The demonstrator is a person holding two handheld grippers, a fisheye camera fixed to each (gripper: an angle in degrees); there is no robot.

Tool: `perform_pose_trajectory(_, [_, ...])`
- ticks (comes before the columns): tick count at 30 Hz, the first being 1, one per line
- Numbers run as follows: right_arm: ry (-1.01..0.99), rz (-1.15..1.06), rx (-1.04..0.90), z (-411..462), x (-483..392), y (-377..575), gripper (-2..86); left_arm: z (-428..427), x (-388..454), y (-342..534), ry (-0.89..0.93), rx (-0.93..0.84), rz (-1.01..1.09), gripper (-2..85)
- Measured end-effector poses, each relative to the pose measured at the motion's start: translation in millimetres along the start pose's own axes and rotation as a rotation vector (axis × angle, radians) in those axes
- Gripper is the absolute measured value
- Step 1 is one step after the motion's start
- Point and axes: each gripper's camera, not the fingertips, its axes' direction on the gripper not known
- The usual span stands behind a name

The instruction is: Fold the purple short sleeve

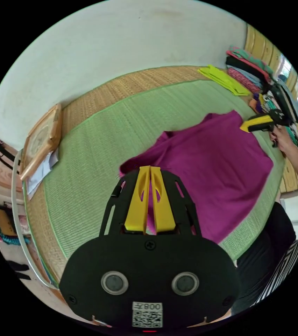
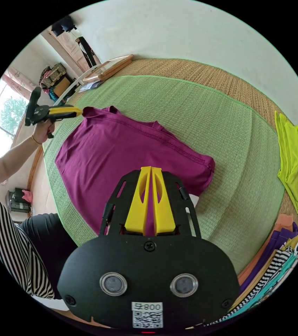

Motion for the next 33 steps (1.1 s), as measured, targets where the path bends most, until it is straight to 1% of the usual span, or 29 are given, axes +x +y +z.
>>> perform_pose_trajectory(2, [-0.007,0.010,0.003,-5,6,2,0.2,10,4,5,0.018,-0.047,0.041,0.1])
perform_pose_trajectory(4, [-0.007,0.011,0.009,-11,11,3,0.2,29,-3,6,-0.040,-0.135,0.038,0.1])
perform_pose_trajectory(5, [-0.002,0.012,0.007,-15,15,4,0.2,32,-7,5,-0.052,-0.142,0.029,0.1])
perform_pose_trajectory(9, [0.019,0.029,0.023,-34,30,8,0.2,39,-51,1,-0.049,-0.105,-0.121,0.1])
perform_pose_trajectory(12, [0.026,0.070,0.037,-44,46,13,0.2,45,-75,7,0.008,-0.097,-0.198,0.1])
perform_pose_trajectory(17, [0.062,0.131,0.008,-42,74,18,0.1,57,-89,29,0.020,-0.095,-0.208,0.1])
perform_pose_trajectory(19, [0.016,0.169,-0.027,-36,90,20,0.1,57,-102,38,0.068,-0.085,-0.265,0.1])
perform_pose_trajectory(21, [-0.039,0.201,0.038,-55,102,25,0.1,49,-107,47,0.070,-0.022,-0.287,0.1])
perform_pose_trajectory(23, [-0.017,0.210,0.082,-70,107,30,0.2,47,-111,56,0.085,0.006,-0.296,0.2])
perform_pose_trajectory(25, [0.007,0.230,0.062,-72,116,32,0.2,64,-116,68,0.133,-0.072,-0.305,0.3])
perform_pose_trajectory(26, [-0.009,0.239,0.020,-67,124,32,0.3,67,-118,72,0.144,-0.083,-0.313,0.4])
perform_pose_trajectory(27, [-0.056,0.251,0.016,-68,131,35,0.4,68,-122,81,0.173,-0.067,-0.350,0.6])
perform_pose_trajectory(30, [-0.078,0.281,0.094,-99,136,55,1.0,56,-128,110,0.301,0.023,-0.415,1.3])
perform_pose_trajectory(33, [-0.143,0.285,0.136,-128,131,94,2.8,47,-121,147,0.361,0.027,-0.429,3.7])
